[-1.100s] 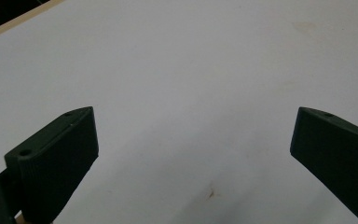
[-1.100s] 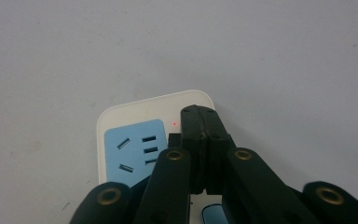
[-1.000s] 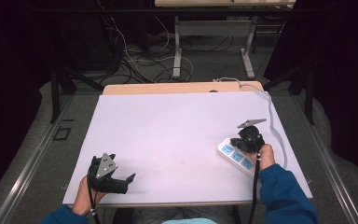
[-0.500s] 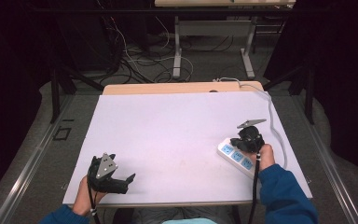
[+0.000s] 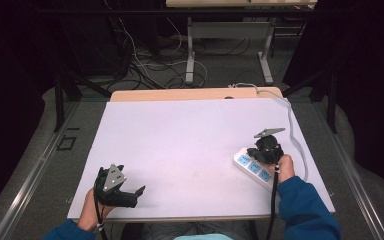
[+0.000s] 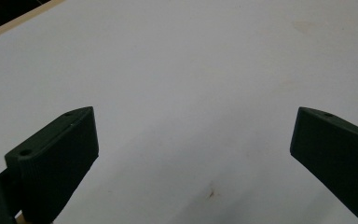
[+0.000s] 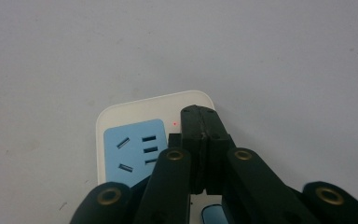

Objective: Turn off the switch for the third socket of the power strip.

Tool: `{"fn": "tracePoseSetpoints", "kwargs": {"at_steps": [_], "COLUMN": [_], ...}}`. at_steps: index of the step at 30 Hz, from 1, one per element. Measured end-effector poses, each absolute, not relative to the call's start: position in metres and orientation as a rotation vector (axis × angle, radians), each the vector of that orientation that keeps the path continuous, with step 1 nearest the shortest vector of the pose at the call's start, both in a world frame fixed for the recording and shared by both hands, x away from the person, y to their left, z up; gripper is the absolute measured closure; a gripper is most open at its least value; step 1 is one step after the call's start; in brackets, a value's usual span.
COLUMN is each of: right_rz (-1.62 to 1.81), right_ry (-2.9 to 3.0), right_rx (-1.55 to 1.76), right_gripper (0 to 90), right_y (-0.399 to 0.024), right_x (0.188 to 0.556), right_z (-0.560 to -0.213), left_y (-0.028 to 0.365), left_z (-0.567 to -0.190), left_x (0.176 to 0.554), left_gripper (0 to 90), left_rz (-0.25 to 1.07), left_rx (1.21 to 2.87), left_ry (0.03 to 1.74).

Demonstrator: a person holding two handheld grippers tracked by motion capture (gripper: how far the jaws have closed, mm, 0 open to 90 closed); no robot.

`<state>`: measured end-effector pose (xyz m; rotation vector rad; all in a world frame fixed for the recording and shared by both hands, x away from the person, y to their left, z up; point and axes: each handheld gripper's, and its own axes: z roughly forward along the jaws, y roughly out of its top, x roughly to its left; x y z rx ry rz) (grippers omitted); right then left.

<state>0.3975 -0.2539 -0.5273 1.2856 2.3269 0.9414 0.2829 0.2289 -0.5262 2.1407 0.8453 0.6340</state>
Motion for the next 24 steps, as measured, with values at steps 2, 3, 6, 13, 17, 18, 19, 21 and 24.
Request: {"fn": "tracePoseSetpoints", "kwargs": {"at_steps": [2,3,6,13,17,18,19,21,24], "right_rz": [0.94,0.94,0.939,0.926,0.924,0.921,0.923,0.921,0.919], "right_ry": [2.327,2.327,2.329,2.324,2.321,2.319,2.321,2.319,2.318], "right_rx": [1.283,1.28,1.272,1.269,1.266,1.267,1.266,1.257,1.256], "right_gripper": [90.0,90.0,90.0,90.0,90.0,90.0,90.0,90.0,90.0], "right_y": [-0.2538,-0.2537,-0.2534,-0.2522,-0.2521,-0.252,-0.2518,-0.2517,-0.2514], "right_x": [0.3974,0.3974,0.3972,0.3963,0.396,0.3961,0.3959,0.3959,0.3956], "right_z": [-0.5273,-0.5274,-0.5274,-0.5272,-0.5271,-0.5272,-0.5271,-0.5272,-0.5272], "left_y": [0.2289,0.2291,0.2288,0.2284,0.2286,0.2293,0.2291,0.2293,0.229], "left_z": [-0.5263,-0.5261,-0.5264,-0.5267,-0.5266,-0.526,-0.5261,-0.5259,-0.5263], "left_x": [0.283,0.2831,0.283,0.2828,0.2828,0.2832,0.2831,0.2832,0.283], "left_gripper": [0.7,0.7,0.7,0.7,0.7,0.7,0.7,0.7,0.7], "left_rz": [0.633,0.639,0.63,0.624,0.622,0.642,0.636,0.641,0.631], "left_rx": [2.14,2.141,2.138,2.135,2.136,2.144,2.142,2.143,2.139], "left_ry": [0.846,0.845,0.847,0.849,0.85,0.842,0.844,0.842,0.846]}}
